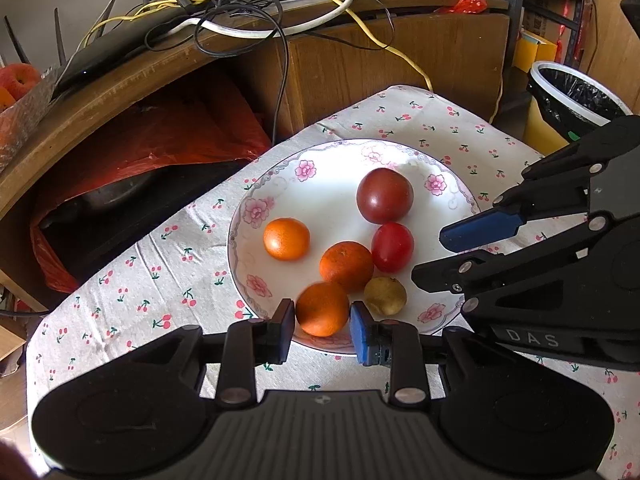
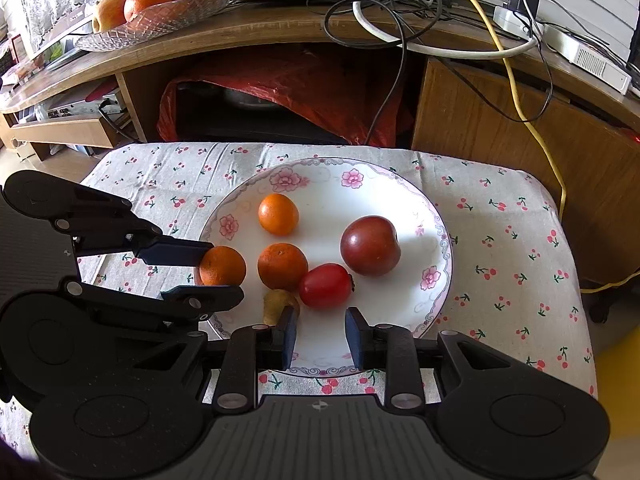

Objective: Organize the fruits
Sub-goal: 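Lower the tangerine and kiwi into the bowl and open both grippers, then withdraw both grippers toward the remaining red tomato and kiwi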

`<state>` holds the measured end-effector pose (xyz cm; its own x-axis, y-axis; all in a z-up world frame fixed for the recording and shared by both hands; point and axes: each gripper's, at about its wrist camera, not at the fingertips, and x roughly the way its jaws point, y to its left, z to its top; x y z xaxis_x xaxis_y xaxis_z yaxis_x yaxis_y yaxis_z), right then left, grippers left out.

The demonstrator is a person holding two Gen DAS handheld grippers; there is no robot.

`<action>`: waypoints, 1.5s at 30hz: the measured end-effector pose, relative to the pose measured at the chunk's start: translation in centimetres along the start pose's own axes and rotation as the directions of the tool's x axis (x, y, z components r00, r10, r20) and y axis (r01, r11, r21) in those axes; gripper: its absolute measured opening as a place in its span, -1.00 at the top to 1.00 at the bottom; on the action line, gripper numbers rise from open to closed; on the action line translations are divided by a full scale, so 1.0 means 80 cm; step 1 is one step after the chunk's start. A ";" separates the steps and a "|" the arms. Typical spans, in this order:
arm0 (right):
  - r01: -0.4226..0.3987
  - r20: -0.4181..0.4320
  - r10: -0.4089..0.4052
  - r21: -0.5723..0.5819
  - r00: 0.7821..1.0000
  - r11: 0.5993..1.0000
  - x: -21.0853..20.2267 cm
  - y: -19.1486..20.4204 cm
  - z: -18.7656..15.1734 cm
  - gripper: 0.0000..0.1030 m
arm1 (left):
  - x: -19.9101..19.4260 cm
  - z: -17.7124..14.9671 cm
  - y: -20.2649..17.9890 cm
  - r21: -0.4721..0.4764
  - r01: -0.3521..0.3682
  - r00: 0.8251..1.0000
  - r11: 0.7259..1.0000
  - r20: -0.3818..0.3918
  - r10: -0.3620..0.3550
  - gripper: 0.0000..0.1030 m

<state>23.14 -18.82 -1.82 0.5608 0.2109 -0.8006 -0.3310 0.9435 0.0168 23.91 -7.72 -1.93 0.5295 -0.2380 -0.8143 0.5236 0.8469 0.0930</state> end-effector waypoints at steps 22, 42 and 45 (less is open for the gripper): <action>-0.012 0.008 0.012 -0.002 1.000 1.000 -0.009 0.005 -0.001 0.51 | -0.014 -0.004 0.003 0.010 -0.022 1.000 1.000 0.011 0.022 0.21; -0.048 0.006 0.048 -0.024 0.999 0.999 -0.014 0.026 0.000 0.51 | -0.036 -0.021 0.011 0.030 -0.033 0.999 0.999 0.005 0.033 0.21; -0.059 -0.001 0.059 -0.028 0.998 0.998 -0.014 0.030 0.000 0.50 | -0.040 -0.029 0.014 0.037 -0.025 1.000 0.999 0.001 0.025 0.21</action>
<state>21.69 -16.78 -0.88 0.5397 0.2656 -0.7988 -0.3844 0.9220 0.0468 21.26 -4.93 -0.54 0.5427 -0.2174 -0.8113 0.5350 0.8341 0.1344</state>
